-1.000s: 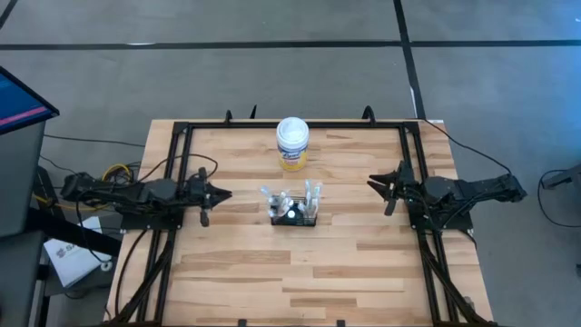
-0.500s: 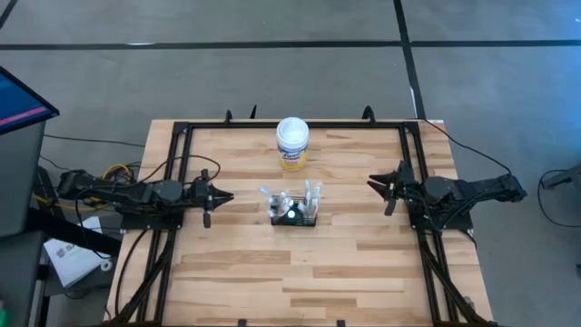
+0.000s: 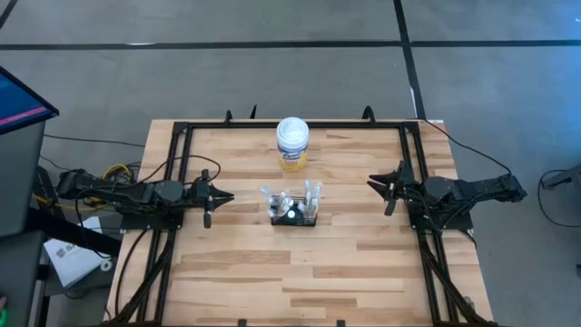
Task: Pick & Place toothbrushing station
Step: Return to Home Position
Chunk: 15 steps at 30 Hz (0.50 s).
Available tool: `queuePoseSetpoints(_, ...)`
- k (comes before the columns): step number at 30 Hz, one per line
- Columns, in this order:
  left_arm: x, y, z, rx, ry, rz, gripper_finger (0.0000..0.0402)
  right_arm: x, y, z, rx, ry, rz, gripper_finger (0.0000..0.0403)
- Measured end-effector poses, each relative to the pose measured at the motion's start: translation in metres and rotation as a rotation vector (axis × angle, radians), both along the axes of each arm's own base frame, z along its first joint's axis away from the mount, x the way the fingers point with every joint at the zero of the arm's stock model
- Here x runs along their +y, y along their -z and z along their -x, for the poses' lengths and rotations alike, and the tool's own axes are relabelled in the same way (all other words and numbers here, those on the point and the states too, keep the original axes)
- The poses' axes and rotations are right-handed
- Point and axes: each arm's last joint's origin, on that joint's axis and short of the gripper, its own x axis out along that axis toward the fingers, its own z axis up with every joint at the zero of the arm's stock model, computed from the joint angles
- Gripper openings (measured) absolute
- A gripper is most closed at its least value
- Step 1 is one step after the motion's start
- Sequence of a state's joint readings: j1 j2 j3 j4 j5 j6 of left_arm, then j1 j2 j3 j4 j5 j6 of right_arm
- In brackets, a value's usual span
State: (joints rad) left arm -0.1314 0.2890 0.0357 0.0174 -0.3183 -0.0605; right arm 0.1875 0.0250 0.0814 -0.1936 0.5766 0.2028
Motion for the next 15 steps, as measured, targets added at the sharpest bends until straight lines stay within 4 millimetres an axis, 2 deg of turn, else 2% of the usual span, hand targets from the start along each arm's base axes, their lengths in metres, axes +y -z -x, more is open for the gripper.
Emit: queuePoseSetpoints(15,0.0,-0.0011,-0.0001,-0.01,-0.002,0.001,0.0035,0.0,0.0001,0.0,0.0,0.0,0.0,0.0098)
